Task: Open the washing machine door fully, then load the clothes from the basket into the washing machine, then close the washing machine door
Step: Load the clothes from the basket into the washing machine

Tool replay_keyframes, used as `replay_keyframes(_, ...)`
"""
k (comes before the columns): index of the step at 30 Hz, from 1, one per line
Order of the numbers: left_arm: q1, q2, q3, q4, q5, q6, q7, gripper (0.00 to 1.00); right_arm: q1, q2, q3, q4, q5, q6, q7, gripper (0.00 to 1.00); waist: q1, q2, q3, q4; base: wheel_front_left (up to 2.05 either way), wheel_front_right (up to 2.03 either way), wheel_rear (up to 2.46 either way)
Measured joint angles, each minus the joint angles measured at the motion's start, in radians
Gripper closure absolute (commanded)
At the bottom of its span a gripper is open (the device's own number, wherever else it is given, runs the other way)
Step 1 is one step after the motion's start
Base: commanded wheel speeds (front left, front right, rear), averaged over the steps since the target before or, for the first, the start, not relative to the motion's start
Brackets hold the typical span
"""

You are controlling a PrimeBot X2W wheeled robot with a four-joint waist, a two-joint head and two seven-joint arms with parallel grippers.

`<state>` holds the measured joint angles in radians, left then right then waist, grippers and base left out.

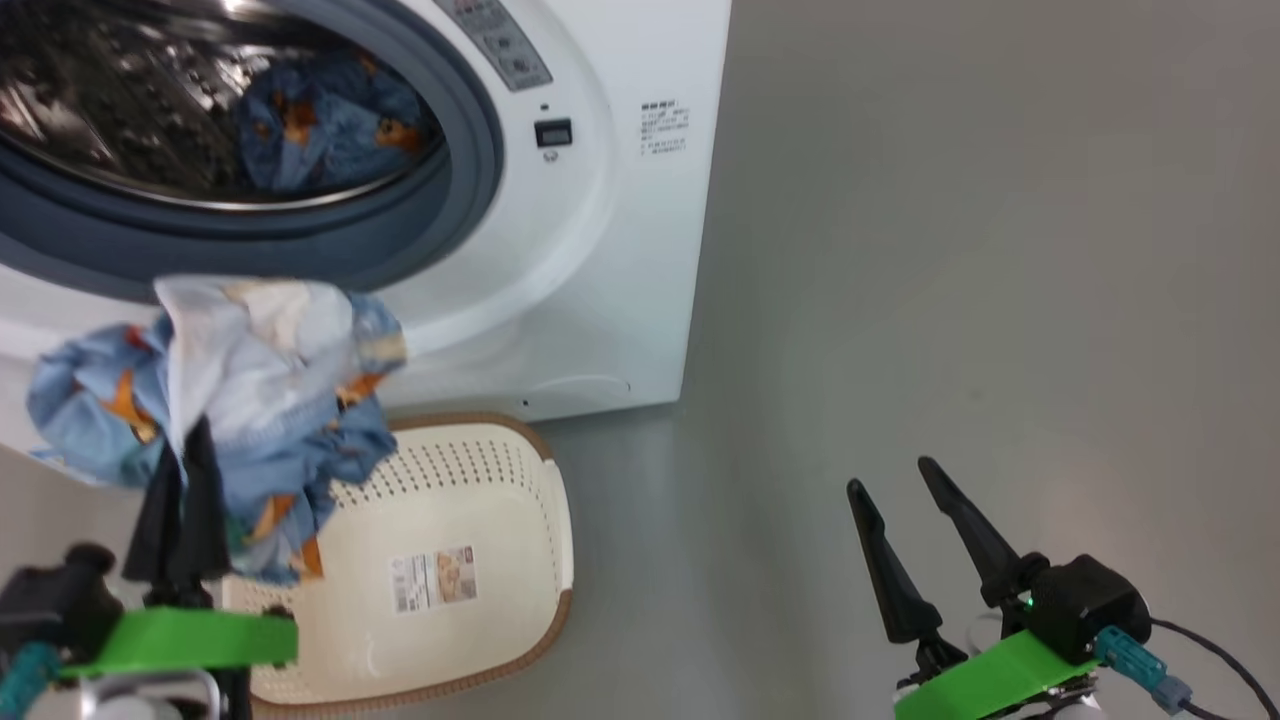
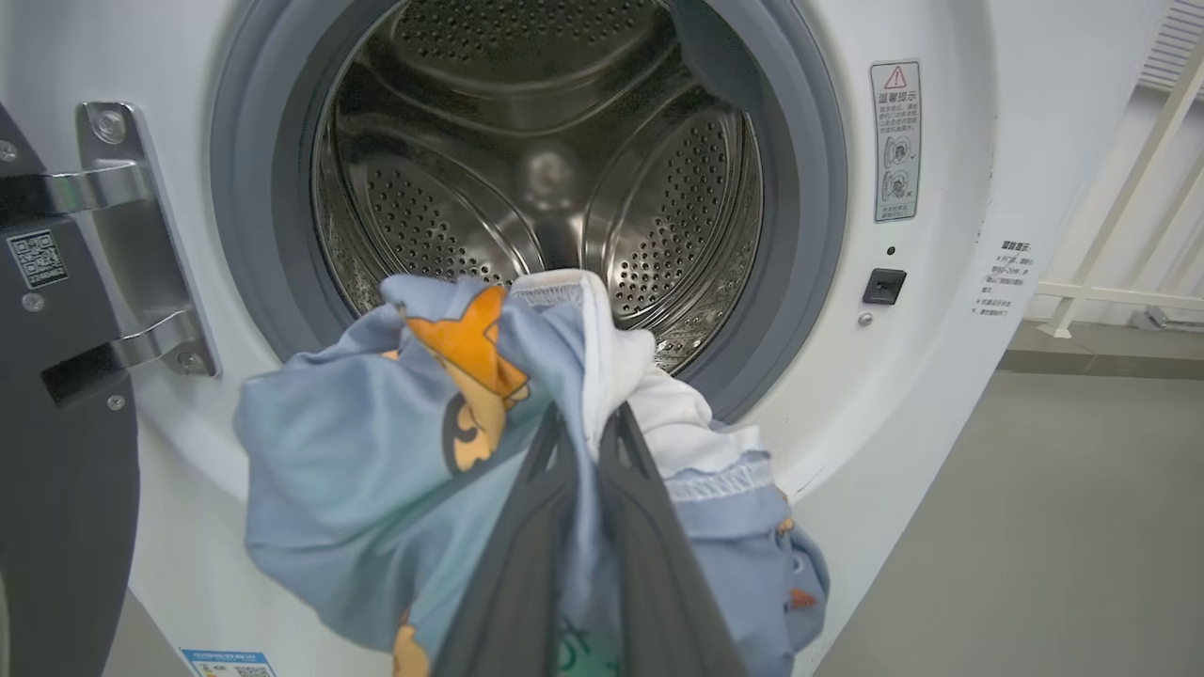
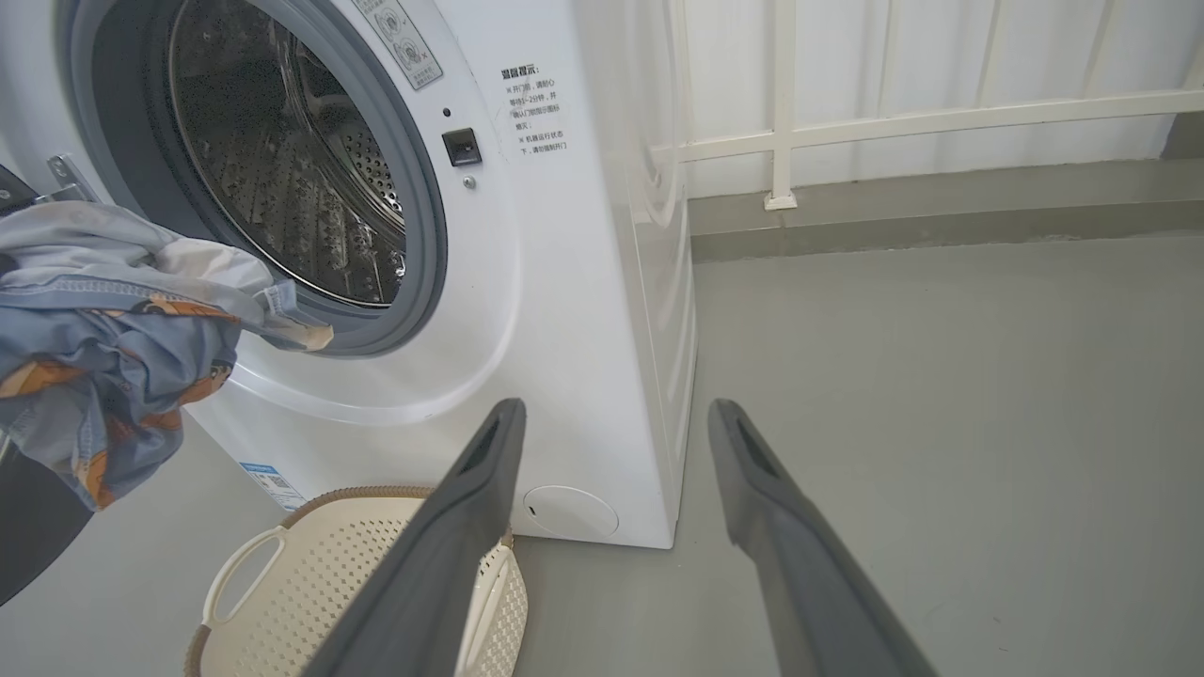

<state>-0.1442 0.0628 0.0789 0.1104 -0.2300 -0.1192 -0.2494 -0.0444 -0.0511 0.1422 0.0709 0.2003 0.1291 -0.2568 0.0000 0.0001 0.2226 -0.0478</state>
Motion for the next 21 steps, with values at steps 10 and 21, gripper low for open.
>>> replay_keyframes(10,-0.200,0.046,0.011,0.050,-0.013,-0.008,0.000,1.00,-0.070,0.000,0.010,-0.024,0.000,0.000,0.000,0.00,0.0000,0.0000,0.142,-0.002,0.00,0.00,0.00)
replay_keyframes(21,-0.421,0.132,-0.019,0.123,-0.051,-0.008,-0.003,1.00,-0.131,-0.001,0.039,-0.030,0.020,0.000,0.000,0.00,0.0001,0.0000,0.278,-0.023,0.00,0.00,0.00)
